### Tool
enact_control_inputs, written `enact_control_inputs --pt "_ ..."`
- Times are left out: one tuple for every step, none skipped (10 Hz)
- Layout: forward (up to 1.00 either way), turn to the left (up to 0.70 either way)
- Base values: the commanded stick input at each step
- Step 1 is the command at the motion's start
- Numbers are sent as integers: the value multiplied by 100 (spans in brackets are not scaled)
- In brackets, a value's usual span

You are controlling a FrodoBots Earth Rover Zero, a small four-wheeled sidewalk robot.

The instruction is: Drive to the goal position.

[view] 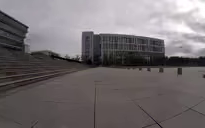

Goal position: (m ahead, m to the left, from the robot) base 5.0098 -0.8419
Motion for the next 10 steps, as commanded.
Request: enact_control_inputs --pt "0 0" --pt "0 0" --pt "0 0" --pt "0 0" --pt "33 0" --pt "70 0" --pt "70 0" --pt "70 0" --pt "70 0" --pt "70 0"
